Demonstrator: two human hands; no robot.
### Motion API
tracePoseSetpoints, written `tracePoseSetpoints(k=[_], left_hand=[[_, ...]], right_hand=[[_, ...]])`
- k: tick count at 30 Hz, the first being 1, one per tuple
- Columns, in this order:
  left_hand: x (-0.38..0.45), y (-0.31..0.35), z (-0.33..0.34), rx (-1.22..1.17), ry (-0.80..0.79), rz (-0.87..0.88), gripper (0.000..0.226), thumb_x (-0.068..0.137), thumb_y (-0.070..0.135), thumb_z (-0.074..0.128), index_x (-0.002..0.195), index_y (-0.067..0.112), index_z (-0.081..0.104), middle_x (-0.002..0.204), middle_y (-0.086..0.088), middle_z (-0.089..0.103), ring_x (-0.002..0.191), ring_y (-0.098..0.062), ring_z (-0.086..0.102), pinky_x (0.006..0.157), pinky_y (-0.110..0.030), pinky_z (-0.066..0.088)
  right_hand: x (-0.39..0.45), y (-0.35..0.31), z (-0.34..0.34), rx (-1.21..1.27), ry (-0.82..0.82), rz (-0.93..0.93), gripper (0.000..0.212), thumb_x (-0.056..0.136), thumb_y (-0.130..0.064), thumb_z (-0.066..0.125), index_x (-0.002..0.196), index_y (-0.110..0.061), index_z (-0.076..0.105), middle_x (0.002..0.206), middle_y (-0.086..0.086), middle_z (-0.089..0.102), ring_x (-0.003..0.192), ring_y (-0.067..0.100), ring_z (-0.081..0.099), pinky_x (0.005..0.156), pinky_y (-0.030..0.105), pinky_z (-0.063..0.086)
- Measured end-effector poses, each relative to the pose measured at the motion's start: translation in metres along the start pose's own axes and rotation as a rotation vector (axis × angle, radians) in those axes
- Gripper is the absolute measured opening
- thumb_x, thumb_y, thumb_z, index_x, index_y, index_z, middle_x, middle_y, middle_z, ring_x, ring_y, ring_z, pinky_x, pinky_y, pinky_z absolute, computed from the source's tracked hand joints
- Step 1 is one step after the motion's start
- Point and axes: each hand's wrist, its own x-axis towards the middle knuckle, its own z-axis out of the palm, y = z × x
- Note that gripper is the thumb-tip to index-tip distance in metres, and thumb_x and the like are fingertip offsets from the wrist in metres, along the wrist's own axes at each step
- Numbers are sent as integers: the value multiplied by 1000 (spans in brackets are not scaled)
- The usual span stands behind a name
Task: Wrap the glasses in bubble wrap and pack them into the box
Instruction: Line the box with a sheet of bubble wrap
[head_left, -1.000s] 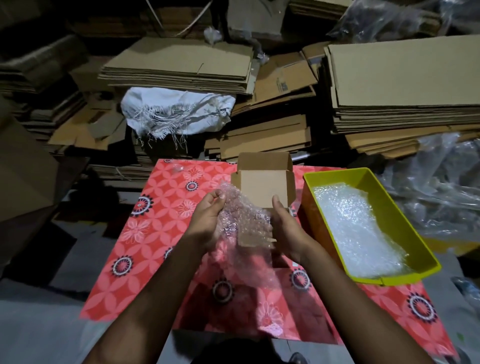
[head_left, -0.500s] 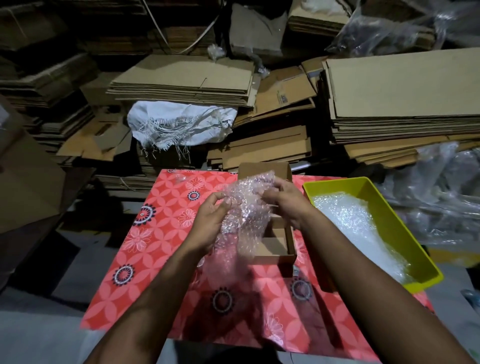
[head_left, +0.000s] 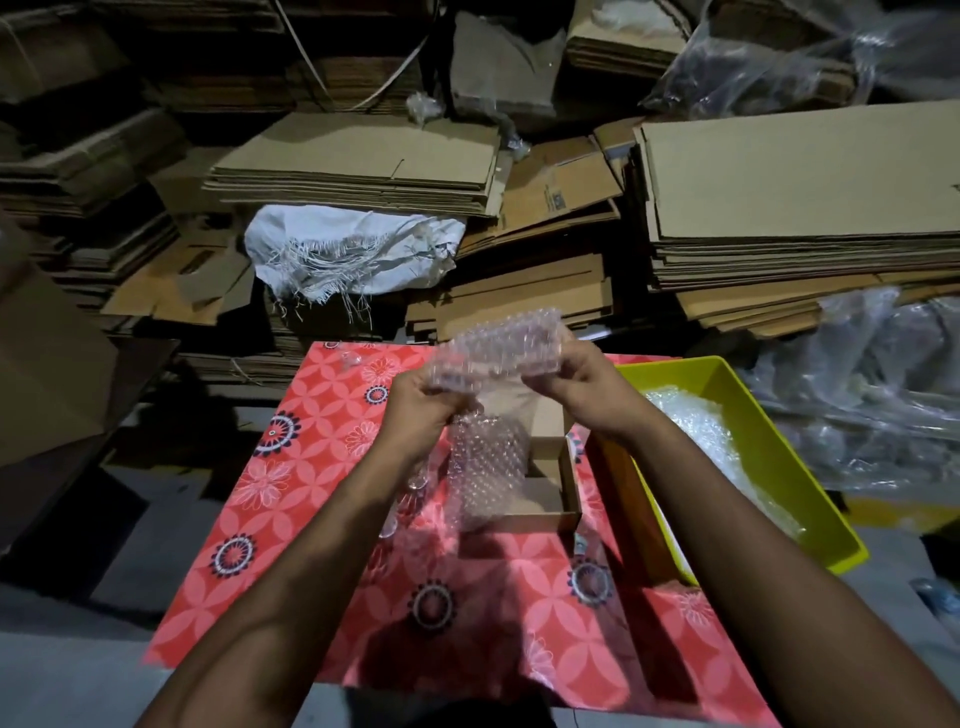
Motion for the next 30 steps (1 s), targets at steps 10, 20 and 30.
tracePoseSetpoints(k=[10, 20, 30], left_hand=[[13, 32, -8, 33, -93, 186, 53, 73, -22, 65, 58, 27, 76, 86, 11, 77, 86, -6, 72, 76, -20, 54], [12, 64, -24, 511, -8, 872, 23, 75, -12, 79, 82, 9, 78, 89, -3, 73, 87, -16, 69, 75, -28, 53], [13, 75, -18, 462, 45, 834, 14, 76, -5, 78, 82, 8, 80, 94, -6, 68, 90, -16, 67, 74, -25, 52]], right_hand=[[-22, 33, -9, 195, 73, 104, 62, 69, -5, 81, 117, -35, 55, 151, -6, 48, 139, 10, 44, 105, 40, 39], [8, 12, -20, 67, 288, 6, 39, 81, 23, 56, 70, -10, 73, 72, -3, 73, 73, 9, 66, 68, 21, 52], [10, -10, -24, 380, 208, 112, 12, 90, -2, 62, 101, -2, 67, 68, -1, 57, 56, 6, 52, 61, 22, 52]])
